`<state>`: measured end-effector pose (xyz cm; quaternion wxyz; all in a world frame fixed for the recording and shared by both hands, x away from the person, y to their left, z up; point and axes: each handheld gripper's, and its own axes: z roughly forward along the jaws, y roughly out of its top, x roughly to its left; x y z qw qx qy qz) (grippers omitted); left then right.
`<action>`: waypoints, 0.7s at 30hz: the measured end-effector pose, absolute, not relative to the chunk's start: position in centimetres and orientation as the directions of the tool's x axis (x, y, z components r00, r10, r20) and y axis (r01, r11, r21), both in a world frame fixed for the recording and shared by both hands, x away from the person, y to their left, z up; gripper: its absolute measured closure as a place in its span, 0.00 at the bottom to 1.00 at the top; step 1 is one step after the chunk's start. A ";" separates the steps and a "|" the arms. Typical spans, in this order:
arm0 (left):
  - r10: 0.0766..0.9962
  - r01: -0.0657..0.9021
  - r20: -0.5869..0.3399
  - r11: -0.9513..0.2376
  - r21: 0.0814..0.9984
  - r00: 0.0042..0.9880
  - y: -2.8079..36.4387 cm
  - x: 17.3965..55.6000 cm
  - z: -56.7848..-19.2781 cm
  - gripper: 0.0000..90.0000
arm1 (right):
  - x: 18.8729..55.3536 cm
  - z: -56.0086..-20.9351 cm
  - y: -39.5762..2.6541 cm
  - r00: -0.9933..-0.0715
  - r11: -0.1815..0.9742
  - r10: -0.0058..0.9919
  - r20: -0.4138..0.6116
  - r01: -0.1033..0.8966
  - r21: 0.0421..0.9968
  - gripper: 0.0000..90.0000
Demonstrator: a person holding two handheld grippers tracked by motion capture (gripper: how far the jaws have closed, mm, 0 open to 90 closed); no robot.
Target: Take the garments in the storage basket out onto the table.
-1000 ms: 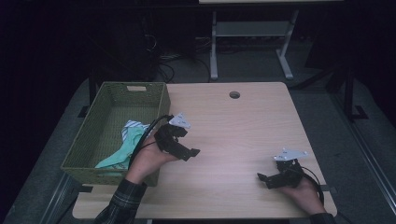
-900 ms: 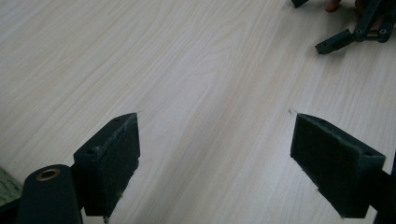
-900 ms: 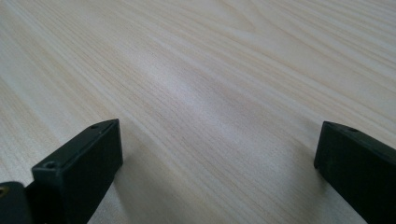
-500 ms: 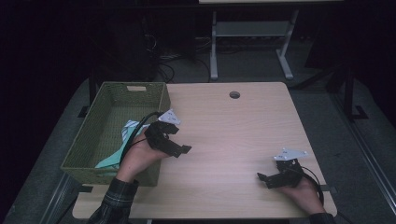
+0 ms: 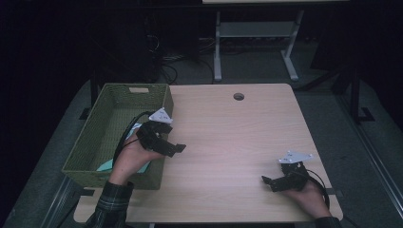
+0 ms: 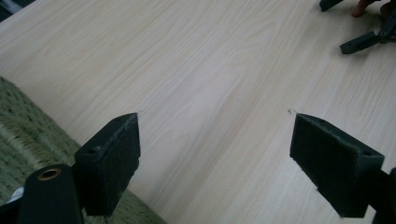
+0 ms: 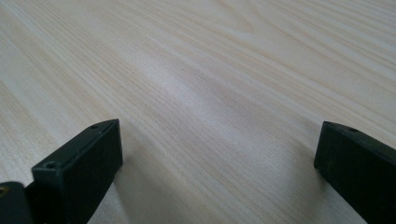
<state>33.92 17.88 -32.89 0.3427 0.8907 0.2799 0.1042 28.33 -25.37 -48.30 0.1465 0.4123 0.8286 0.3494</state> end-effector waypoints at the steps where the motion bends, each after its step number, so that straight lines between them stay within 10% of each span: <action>1: 0.575 0.431 -0.009 -0.603 0.671 0.818 18.0 33.9 -32.8 0.17 | 28.3 -48.3 -25.4 -0.617 0.416 0.786 0.045 0.581 0.700 0.01; 21: 0.663 0.483 0.002 -0.547 0.684 0.748 22.0 34.0 -32.0 0.22 | 28.3 -48.3 -25.4 -0.617 0.415 0.786 0.046 0.581 0.700 0.01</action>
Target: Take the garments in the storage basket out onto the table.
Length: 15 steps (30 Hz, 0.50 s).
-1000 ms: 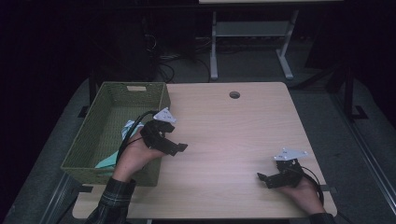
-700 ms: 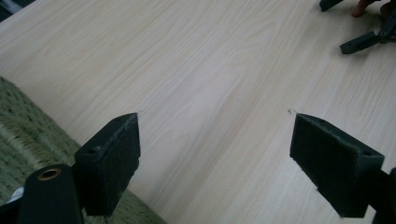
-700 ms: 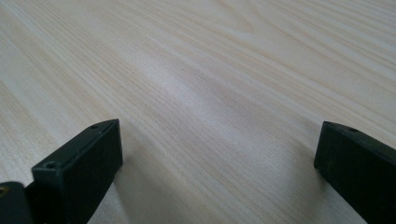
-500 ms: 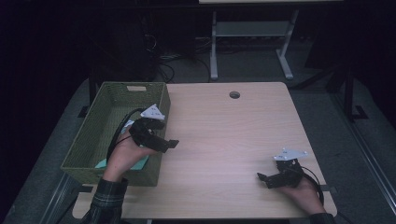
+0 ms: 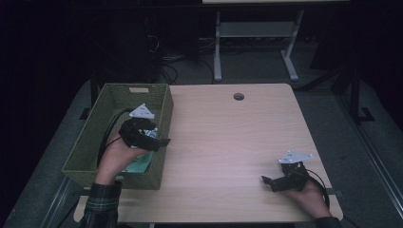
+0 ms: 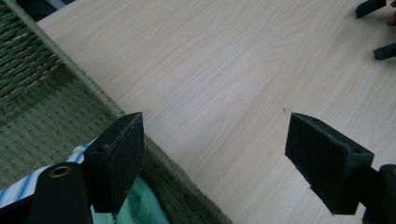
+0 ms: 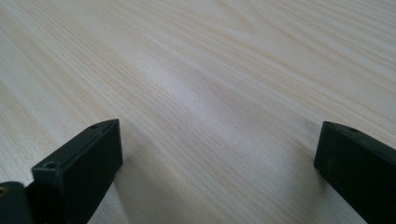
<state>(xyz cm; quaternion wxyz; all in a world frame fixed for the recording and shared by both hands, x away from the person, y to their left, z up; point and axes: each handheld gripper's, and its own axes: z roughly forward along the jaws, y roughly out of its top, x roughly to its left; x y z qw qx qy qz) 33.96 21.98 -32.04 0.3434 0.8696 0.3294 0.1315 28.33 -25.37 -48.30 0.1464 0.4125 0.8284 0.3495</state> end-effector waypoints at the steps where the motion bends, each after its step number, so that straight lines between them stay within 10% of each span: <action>1: 0.669 0.489 -0.002 -0.541 0.685 0.743 22.2 33.9 -32.0 0.22 | 28.3 -48.3 -25.4 -0.617 0.415 0.786 0.045 0.581 0.700 0.01; 15: 0.728 0.531 0.013 -0.511 0.676 0.685 25.2 34.2 -32.2 0.25 | 28.3 -48.3 -25.4 -0.616 0.415 0.786 0.046 0.581 0.700 0.01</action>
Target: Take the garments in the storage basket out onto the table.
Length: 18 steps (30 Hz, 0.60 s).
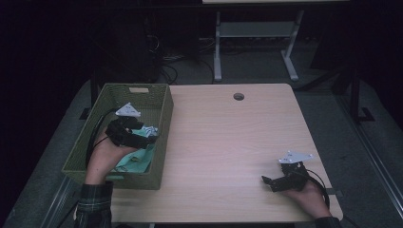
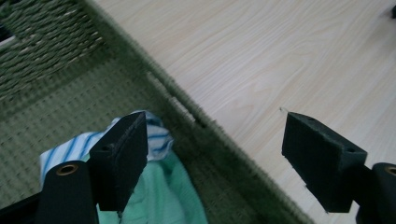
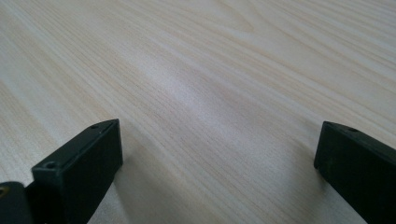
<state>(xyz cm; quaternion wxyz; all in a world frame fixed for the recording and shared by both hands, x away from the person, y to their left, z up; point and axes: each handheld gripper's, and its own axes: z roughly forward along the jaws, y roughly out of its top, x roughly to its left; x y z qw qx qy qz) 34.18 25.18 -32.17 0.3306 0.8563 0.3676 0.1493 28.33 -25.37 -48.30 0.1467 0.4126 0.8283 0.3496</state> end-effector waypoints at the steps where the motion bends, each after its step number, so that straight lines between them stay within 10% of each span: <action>1: 0.733 0.536 0.014 -0.510 0.673 0.680 25.4 34.2 -32.3 0.25 | 28.3 -48.3 -25.4 -0.617 0.416 0.786 0.045 0.581 0.700 0.01; 18: 0.786 0.626 0.008 -0.498 0.600 0.618 27.5 35.9 -35.6 0.26 | 28.3 -48.3 -25.4 -0.617 0.416 0.786 0.043 0.579 0.701 0.01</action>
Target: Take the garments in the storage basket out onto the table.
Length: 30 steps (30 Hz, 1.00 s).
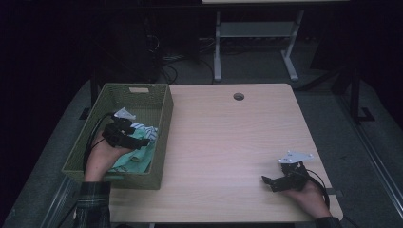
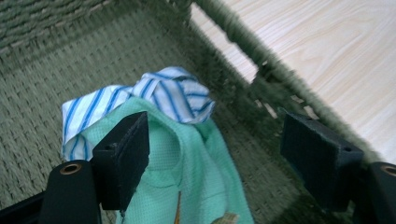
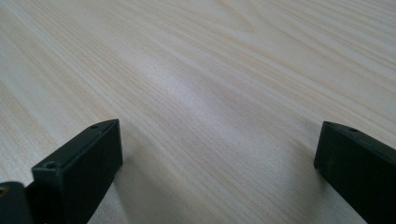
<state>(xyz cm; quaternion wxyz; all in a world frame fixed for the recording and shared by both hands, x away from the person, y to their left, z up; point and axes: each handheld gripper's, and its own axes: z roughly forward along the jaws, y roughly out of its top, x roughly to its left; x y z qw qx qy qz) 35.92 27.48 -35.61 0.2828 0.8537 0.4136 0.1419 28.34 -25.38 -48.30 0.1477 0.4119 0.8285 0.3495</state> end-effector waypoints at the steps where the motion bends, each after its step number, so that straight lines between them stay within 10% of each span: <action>1: 0.787 0.629 0.008 -0.499 0.596 0.616 27.5 36.0 -35.8 0.26 | 28.3 -48.3 -25.4 -0.616 0.415 0.786 0.046 0.581 0.700 0.01; 30: 0.804 0.729 -0.003 -0.539 0.421 0.595 27.9 37.7 -41.6 0.30 | 28.3 -48.3 -25.4 -0.616 0.415 0.786 0.046 0.581 0.700 0.01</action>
